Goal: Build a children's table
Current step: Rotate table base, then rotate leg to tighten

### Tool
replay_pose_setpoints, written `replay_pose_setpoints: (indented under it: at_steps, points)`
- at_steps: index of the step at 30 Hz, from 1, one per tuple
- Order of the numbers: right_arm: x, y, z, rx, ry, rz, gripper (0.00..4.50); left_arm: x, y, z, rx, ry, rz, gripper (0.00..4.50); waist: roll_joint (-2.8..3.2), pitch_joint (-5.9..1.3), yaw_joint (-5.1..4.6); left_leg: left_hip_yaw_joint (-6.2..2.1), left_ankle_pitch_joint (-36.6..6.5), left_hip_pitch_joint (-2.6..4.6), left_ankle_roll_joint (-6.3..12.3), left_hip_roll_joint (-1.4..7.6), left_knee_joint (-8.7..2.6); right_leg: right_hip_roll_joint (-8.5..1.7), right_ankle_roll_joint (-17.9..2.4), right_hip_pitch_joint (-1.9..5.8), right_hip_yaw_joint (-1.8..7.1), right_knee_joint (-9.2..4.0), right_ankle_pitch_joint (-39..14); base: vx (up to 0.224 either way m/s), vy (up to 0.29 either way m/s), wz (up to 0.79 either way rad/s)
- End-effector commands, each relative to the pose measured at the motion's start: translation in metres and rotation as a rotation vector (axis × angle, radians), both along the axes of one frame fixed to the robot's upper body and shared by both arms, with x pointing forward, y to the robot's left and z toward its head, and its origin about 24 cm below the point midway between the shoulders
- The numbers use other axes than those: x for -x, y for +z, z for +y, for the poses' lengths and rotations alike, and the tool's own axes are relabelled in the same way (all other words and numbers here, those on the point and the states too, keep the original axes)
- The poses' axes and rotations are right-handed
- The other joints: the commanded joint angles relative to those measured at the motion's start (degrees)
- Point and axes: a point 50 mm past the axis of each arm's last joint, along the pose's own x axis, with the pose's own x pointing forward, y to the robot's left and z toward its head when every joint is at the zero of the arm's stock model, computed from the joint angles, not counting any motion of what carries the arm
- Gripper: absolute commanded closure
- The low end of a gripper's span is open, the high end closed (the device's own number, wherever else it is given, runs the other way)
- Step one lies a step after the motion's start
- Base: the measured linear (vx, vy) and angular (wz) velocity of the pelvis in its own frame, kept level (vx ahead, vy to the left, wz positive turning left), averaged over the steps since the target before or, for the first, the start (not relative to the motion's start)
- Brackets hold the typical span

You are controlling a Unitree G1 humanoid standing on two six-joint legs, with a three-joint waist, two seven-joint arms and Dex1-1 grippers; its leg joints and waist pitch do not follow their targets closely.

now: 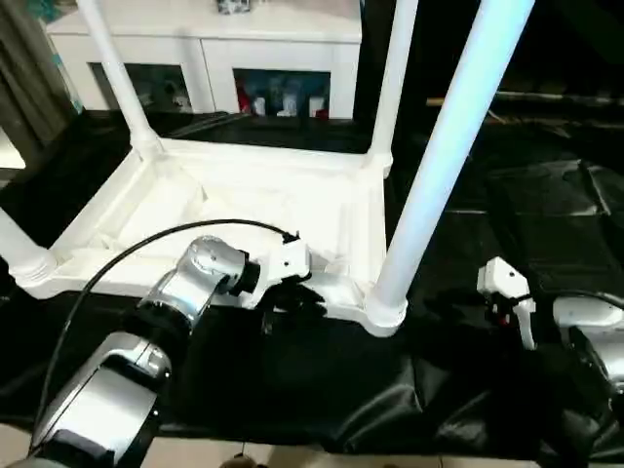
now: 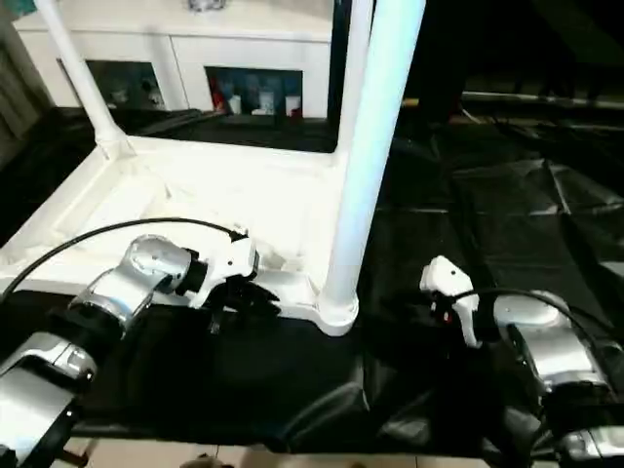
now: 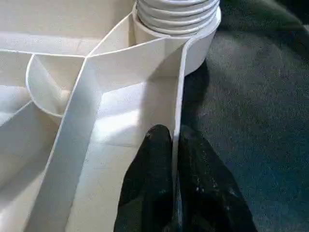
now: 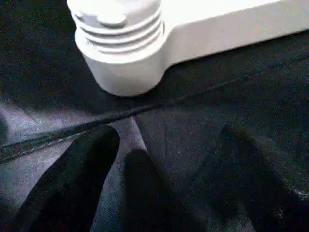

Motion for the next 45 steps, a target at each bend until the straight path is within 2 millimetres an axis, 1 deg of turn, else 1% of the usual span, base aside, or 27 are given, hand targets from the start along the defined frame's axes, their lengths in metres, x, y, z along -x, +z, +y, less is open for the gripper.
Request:
replay_pose_setpoints:
  at_steps: [1, 2, 3, 4, 6, 8, 9, 10, 11, 12, 14, 15, 16, 20, 22, 25, 26, 27, 30, 32, 34, 35, 36, 37, 39, 43, 45]
  points:
    - [-0.008, 0.012, -0.001, -0.037, -0.025, -0.077, 0.65, -0.004, 0.009, 0.001, 0.064, 0.040, -0.013, 4.44, -0.83, -4.15, 0.28, -0.21, -9.3, 0.14, 5.55, 1.78, -3.39, -3.60, -15.2, 3.57, 2.13, -4.58, -9.6, 0.000, 0.000, 0.00]
    - [-0.022, 0.027, -0.001, -0.135, -0.129, -0.176, 0.65, -0.004, 0.009, 0.001, 0.112, 0.072, -0.002, 4.47, -0.92, -4.25, 0.20, -0.25, -8.4, 0.01, 5.75, 1.75, -3.39, -3.56, -15.4, 3.73, 2.12, -4.34, -8.1, 0.000, 0.000, 0.00]
    - [-0.026, 0.032, -0.001, -0.165, -0.160, -0.202, 0.65, -0.004, 0.009, 0.001, 0.121, 0.084, 0.001, 4.47, -1.03, -4.32, -0.18, -0.37, -7.3, -0.46, 5.88, 1.57, -3.36, -3.47, -15.5, 4.02, 1.94, -4.01, -7.0, 0.000, 0.000, 0.00]
    - [-0.036, 0.048, 0.002, -0.265, -0.240, -0.246, 0.65, -0.005, 0.009, 0.002, 0.140, 0.120, -0.004, 4.47, -1.08, -4.32, -0.21, -0.31, -7.2, -0.34, 5.92, 1.57, -3.39, -3.42, -15.4, 3.94, 1.87, -4.09, -7.2, 0.000, 0.000, 0.00]
    - [-0.044, 0.070, 0.012, -0.346, -0.305, -0.299, 0.65, -0.005, 0.006, 0.004, 0.162, 0.177, -0.016, 4.47, -1.14, -4.26, -0.38, -0.17, -5.9, -0.05, 6.82, 1.50, -3.25, -3.15, -15.1, 3.79, 2.05, -4.06, -6.7, 0.000, 0.000, 0.00]
    - [-0.049, 0.078, 0.018, -0.367, -0.356, -0.326, 0.65, -0.005, 0.004, 0.005, 0.171, 0.222, -0.021, 4.47, -0.94, -4.30, -0.52, -0.16, -5.0, -0.16, 6.76, 1.44, -3.30, -3.21, -14.2, 3.71, 2.07, -3.99, -6.8, 0.000, 0.000, 0.00]
    - [-0.053, 0.078, 0.025, -0.366, -0.394, -0.343, 0.65, -0.004, 0.000, 0.005, 0.170, 0.265, -0.018, 4.47, -1.46, -4.42, -0.63, -0.06, -5.3, -0.12, 6.69, 1.41, -3.25, -3.37, -14.0, 3.68, 2.08, -4.18, -7.7, 0.000, 0.000, 0.00]
    - [-0.055, 0.078, 0.029, -0.363, -0.411, -0.351, 0.65, -0.002, -0.002, 0.005, 0.168, 0.281, -0.013, 4.47, -1.20, -4.36, -0.67, -0.16, -4.9, -0.13, 6.21, 1.55, -3.35, -3.52, -14.0, 3.57, 2.18, -3.98, -7.8, 0.000, 0.000, 0.00]
    - [-0.056, 0.077, 0.033, -0.358, -0.414, -0.360, 0.65, -0.001, -0.005, 0.004, 0.165, 0.294, -0.009, 4.47, -1.46, -4.21, -1.03, -0.05, -5.5, -0.27, 5.78, 1.28, -3.42, -3.39, -13.4, 3.54, 2.04, -4.39, -9.6, 0.000, 0.000, 0.00]
    - [-0.057, 0.075, 0.040, -0.357, -0.409, -0.364, 0.65, 0.000, -0.007, 0.003, 0.169, 0.325, -0.013, 4.47, -1.31, -4.29, -1.12, -0.05, -5.8, -0.18, 5.50, 1.31, -3.40, -3.47, -13.3, 3.46, 2.14, -4.42, -10.6, 0.000, 0.000, 0.00]
    - [-0.059, 0.073, 0.050, -0.355, -0.417, -0.359, 0.65, 0.001, -0.010, -0.001, 0.186, 0.376, -0.011, 4.47, -1.48, -4.13, -1.27, -0.05, -6.3, -0.19, 5.28, 1.30, -3.53, -3.41, -12.7, 3.38, 2.11, -4.62, -12.0, 0.000, 0.000, 0.00]
    - [-0.059, 0.072, 0.053, -0.356, -0.419, -0.355, 0.65, 0.002, -0.011, -0.001, 0.191, 0.393, -0.012, 4.47, -1.47, -4.12, -1.36, -0.05, -6.4, -0.15, 5.14, 1.40, -3.57, -3.38, -12.7, 3.35, 2.16, -4.50, -11.9, 0.000, 0.000, 0.00]
    - [-0.059, 0.072, 0.055, -0.357, -0.419, -0.348, 0.65, 0.001, -0.011, -0.002, 0.196, 0.415, -0.017, 4.47, -1.24, -4.04, -1.39, -0.04, -6.7, 0.07, 5.11, 1.40, -3.62, -3.34, -12.5, 3.17, 2.17, -4.73, -12.7, 0.000, 0.000, 0.00]
    - [-0.055, 0.061, 0.056, -0.261, -0.369, -0.313, 0.65, 0.005, -0.009, -0.009, 0.226, 0.403, -0.015, 4.47, -1.41, -3.91, -1.31, -0.06, -7.6, -0.05, 4.88, 1.42, -3.71, -3.43, -11.7, 3.26, 2.28, -4.81, -13.4, 0.000, 0.000, 0.00]
    - [-0.052, 0.049, 0.050, -0.183, -0.355, -0.293, 0.65, 0.011, -0.010, -0.012, 0.206, 0.348, -0.031, 4.47, -1.47, -3.86, -1.28, 0.00, -7.5, -0.10, 4.95, 1.32, -3.67, -3.41, -11.1, 3.18, 2.32, -5.00, -14.3, 0.000, 0.000, 0.00]
    - [-0.048, 0.043, 0.041, -0.160, -0.355, -0.268, 0.65, 0.014, -0.011, -0.010, 0.175, 0.318, -0.026, 4.47, -1.39, -3.95, -1.20, -0.03, -7.6, -0.18, 5.00, 1.34, -3.65, -3.48, -10.8, 3.17, 2.37, -4.95, -14.5, 0.000, 0.000, 0.00]
    - [-0.047, 0.042, 0.040, -0.158, -0.351, -0.262, 0.65, 0.014, -0.011, -0.010, 0.173, 0.315, -0.024, 4.47, -1.43, -3.96, -1.21, 0.00, -7.4, -0.06, 5.23, 1.37, -3.63, -3.40, -11.1, 3.11, 2.39, -4.93, -13.7, 0.000, 0.000, 0.00]
    - [-0.046, 0.042, 0.039, -0.157, -0.344, -0.252, 0.49, 0.015, -0.011, -0.009, 0.169, 0.310, -0.021, 4.49, -1.40, -3.98, -1.17, -0.02, -7.3, -0.03, 5.34, 1.44, -3.62, -3.42, -11.4, 3.12, 2.41, -4.83, -13.0, 0.000, 0.000, 0.00]
    - [-0.029, 0.036, 0.043, -0.166, -0.187, -0.160, 0.29, 0.019, -0.014, -0.007, 0.111, 0.242, -0.015, 4.50, -1.38, -4.07, -1.05, -0.04, -6.5, -0.12, 6.67, 1.53, -3.51, -3.35, -12.5, 3.31, 2.40, -4.48, -9.1, 0.000, 0.000, 0.00]
    - [-0.027, 0.035, 0.046, -0.164, -0.166, -0.151, 0.09, 0.020, -0.014, -0.006, 0.104, 0.233, -0.015, 4.50, -1.40, -3.96, -1.08, -0.08, -6.8, -0.20, 7.02, 1.57, -3.55, -3.43, -12.5, 3.32, 2.33, -4.53, -9.2, 0.000, 0.000, 0.00]
    - [-0.024, 0.031, 0.052, -0.148, -0.111, -0.138, 0.09, 0.021, -0.015, -0.006, 0.089, 0.219, -0.009, 4.50, -1.46, -3.90, -1.14, -0.07, -7.5, -0.11, 6.64, 1.57, -3.60, -3.45, -12.3, 3.23, 2.27, -4.77, -11.1, 0.000, 0.000, 0.00]
    - [-0.023, 0.029, 0.056, -0.149, -0.088, -0.131, 0.09, 0.021, -0.015, -0.005, 0.075, 0.208, -0.007, 4.50, -1.71, -3.85, -1.15, -0.08, -8.1, -0.04, 6.35, 1.64, -3.69, -3.48, -12.1, 3.16, 2.28, -4.88, -12.4, 0.000, 0.000, 0.00]
    - [-0.024, 0.027, 0.061, -0.152, -0.067, -0.128, 0.09, 0.022, -0.015, -0.004, 0.051, 0.191, -0.008, 4.50, -1.43, -3.83, -1.06, -0.13, -8.6, 0.08, 5.99, 1.70, -3.74, -3.61, -12.0, 2.99, 2.36, -4.92, -13.6, 0.000, 0.000, 0.00]
    - [-0.025, 0.027, 0.064, -0.156, -0.057, -0.122, 0.09, 0.022, -0.016, -0.003, 0.038, 0.183, -0.005, 4.50, -1.38, -3.80, -1.10, -0.15, -8.6, 0.05, 5.80, 1.72, -3.79, -3.60, -11.9, 2.97, 2.36, -4.95, -13.8, 0.000, 0.000, 0.00]
    - [-0.025, 0.026, 0.066, -0.157, -0.049, -0.117, 0.09, 0.022, -0.016, -0.003, 0.027, 0.175, -0.004, 4.50, -1.28, -3.89, -1.09, -0.25, -8.8, 0.19, 5.16, 1.87, -3.92, -3.54, -12.4, 2.94, 2.38, -4.80, -12.4, 0.000, 0.000, 0.00]
    - [-0.028, 0.020, 0.067, -0.115, -0.047, -0.118, 0.09, 0.020, -0.014, -0.003, 0.028, 0.177, -0.006, 4.50, -1.38, -4.03, -1.16, -0.21, -8.2, 0.18, 4.78, 1.79, -3.87, -3.55, -13.7, 3.13, 2.39, -4.47, -9.0, 0.000, 0.000, 0.00]
    - [-0.028, 0.018, 0.068, -0.106, -0.042, -0.113, 0.09, 0.020, -0.014, -0.003, 0.027, 0.174, -0.004, 4.50, -1.44, -4.03, -1.12, -0.18, -8.1, 0.17, 4.82, 1.74, -3.84, -3.55, -13.9, 3.27, 2.43, -4.43, -8.1, 0.000, 0.000, 0.00]
